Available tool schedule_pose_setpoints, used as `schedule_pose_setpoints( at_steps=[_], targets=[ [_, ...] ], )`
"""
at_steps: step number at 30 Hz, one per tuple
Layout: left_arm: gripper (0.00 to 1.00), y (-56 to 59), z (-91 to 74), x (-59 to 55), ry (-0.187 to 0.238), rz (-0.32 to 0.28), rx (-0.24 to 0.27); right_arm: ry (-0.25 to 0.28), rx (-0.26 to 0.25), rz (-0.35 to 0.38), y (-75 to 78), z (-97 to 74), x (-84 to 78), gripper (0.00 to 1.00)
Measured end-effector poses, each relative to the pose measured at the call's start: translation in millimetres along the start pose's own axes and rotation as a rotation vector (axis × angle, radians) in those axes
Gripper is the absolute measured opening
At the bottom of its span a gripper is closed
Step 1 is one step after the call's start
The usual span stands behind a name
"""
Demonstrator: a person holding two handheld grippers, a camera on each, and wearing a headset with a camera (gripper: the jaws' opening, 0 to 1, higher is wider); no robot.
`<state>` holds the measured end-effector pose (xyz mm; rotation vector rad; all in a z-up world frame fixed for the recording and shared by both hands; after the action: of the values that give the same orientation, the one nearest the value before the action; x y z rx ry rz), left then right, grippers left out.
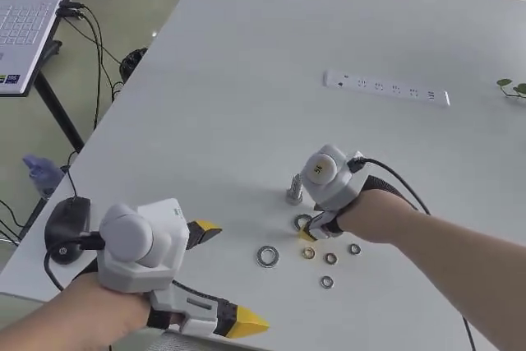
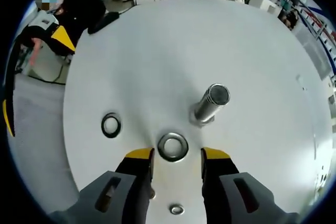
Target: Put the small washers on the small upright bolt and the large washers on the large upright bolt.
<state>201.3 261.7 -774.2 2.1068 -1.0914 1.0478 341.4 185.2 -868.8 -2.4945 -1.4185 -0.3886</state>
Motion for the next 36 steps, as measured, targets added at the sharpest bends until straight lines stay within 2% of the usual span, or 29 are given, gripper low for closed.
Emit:
schedule_pose_setpoints(
  at_steps=[10, 20, 36],
  targets=[
    [0.95, 1.3, -0.2, -0.4, 0.006, -0.007, 0.001, -0.001, -0.009, 0.022, -0.9, 0.5, 2.2, 0.35],
    [0.95, -0.9, -1.9, -0.2, 0.01, -0.012, 0.006, -0.008, -0.015, 0.019, -1.9, 0.4, 2.9, 0.27],
    [0.93, 0.4, -4.5, -3.9, 0.009, -0.021, 0.006, -0.073, -0.046, 0.001, -2.8, -0.3, 1.5, 0.22]
  ],
)
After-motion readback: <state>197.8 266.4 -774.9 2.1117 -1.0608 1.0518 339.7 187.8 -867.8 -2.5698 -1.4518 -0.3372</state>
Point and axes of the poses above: the centre of the closed fingertips' face, and the gripper's own axes: z roughly forward along the fingers, y roughly to its right, x roughly out of its top, the point moved 1 cm from there along -z, roughly backward along the fingers, and after that the axes turned 13 degrees about z, right-handed, at the moved point
